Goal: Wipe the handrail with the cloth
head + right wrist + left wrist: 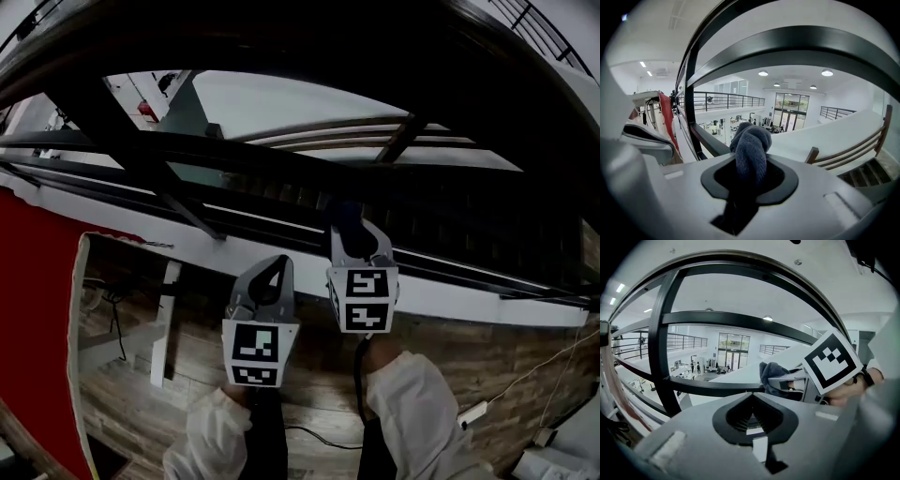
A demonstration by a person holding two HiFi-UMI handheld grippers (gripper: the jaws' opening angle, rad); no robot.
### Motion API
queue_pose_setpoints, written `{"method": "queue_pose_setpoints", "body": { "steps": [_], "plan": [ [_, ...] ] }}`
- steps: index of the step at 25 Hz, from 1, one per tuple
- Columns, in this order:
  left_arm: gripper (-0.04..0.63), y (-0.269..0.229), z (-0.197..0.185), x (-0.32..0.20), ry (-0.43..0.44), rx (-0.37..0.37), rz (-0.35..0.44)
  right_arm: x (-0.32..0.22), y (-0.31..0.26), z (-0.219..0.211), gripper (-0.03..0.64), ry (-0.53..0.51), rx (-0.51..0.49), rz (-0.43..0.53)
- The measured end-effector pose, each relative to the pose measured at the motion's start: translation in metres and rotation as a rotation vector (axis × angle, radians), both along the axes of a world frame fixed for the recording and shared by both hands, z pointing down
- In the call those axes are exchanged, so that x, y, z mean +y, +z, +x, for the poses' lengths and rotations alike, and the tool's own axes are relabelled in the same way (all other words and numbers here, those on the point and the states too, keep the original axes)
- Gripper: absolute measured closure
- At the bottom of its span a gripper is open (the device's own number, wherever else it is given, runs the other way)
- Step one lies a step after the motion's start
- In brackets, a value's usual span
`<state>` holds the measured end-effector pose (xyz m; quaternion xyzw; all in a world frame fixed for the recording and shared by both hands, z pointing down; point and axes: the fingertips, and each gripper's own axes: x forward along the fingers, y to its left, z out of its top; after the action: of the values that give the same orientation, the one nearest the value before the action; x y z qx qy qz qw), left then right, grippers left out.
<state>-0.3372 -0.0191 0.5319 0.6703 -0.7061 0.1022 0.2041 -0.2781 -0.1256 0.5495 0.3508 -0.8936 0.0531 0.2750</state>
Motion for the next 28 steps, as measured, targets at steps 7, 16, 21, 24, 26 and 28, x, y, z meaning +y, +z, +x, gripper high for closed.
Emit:
{"method": "queue_pose_setpoints", "body": {
  "steps": [7,16,21,24,26,28],
  "plan": [
    [0.592,-0.002,0.066,-0.025,0.035,-0.009,-0.006,-0.021,-0.002,0.076,0.526,0.03,0.002,0.0],
    [0.592,0.006,0.143,-0.048,0.086,0.003,-0.016,-0.04,-0.007,0.151,0.526,0.071,-0.011,0.002],
    [0.592,0.006,0.176,-0.065,0.117,0.003,-0.018,-0.053,-0.006,0.199,0.526,0.121,-0.01,0.004],
    [0.592,0.004,0.196,-0.079,0.129,0.004,-0.013,-0.063,-0.007,0.228,0.526,0.142,-0.013,0.006],
    [0.592,0.007,0.21,-0.086,0.137,0.011,-0.015,-0.069,-0.006,0.246,0.526,0.155,-0.017,0.015],
    [0.594,0.008,0.225,-0.092,0.148,0.012,-0.015,-0.075,-0.005,0.264,0.526,0.169,-0.023,0.025]
  ]
}}
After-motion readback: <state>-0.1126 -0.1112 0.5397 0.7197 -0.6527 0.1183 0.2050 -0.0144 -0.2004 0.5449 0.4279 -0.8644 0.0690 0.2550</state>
